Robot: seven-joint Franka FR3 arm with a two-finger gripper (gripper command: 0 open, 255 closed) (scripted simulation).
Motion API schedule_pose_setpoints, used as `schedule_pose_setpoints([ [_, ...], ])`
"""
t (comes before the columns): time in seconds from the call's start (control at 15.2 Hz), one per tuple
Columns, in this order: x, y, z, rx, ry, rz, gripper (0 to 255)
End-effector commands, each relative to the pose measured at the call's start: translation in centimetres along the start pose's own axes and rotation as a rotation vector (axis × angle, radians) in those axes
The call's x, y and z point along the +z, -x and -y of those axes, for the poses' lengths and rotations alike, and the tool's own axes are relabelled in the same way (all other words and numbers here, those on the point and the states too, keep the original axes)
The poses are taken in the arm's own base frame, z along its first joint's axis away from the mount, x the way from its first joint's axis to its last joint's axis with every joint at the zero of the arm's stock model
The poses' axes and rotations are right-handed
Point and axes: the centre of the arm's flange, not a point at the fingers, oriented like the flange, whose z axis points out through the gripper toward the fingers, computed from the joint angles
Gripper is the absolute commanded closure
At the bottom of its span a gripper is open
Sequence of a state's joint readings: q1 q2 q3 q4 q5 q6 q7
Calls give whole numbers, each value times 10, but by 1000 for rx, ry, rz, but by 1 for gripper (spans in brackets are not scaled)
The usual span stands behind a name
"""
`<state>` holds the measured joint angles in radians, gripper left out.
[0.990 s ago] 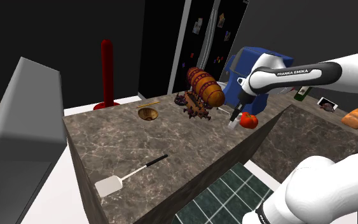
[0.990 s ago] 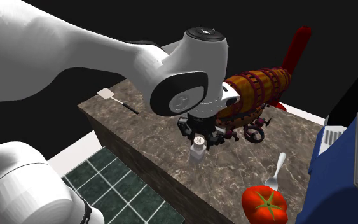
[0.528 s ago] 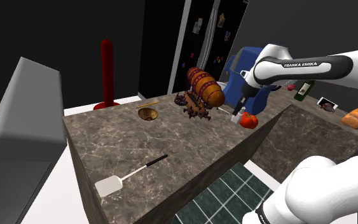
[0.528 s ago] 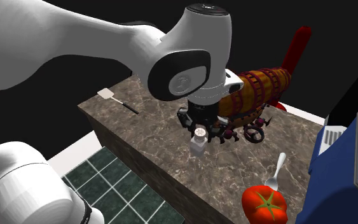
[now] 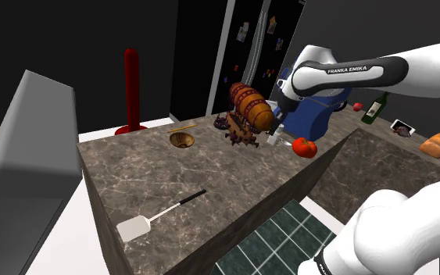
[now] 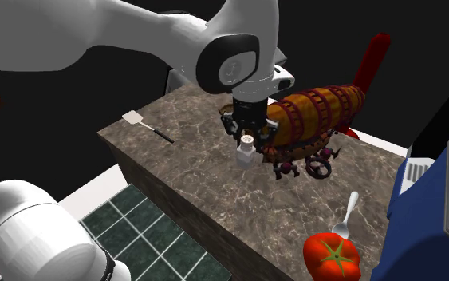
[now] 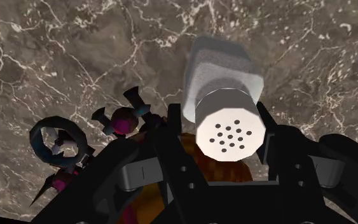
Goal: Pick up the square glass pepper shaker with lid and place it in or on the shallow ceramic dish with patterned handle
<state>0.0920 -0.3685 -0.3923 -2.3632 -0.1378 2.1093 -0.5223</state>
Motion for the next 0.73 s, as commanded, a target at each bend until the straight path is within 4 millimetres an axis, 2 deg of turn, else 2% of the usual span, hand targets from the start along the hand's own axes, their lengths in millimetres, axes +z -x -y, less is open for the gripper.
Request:
schedule_pose_setpoints([
  [0.0,1,-24,12,0,0,-1,255],
  [0.66,5,-144,68,0,0,-1,255],
])
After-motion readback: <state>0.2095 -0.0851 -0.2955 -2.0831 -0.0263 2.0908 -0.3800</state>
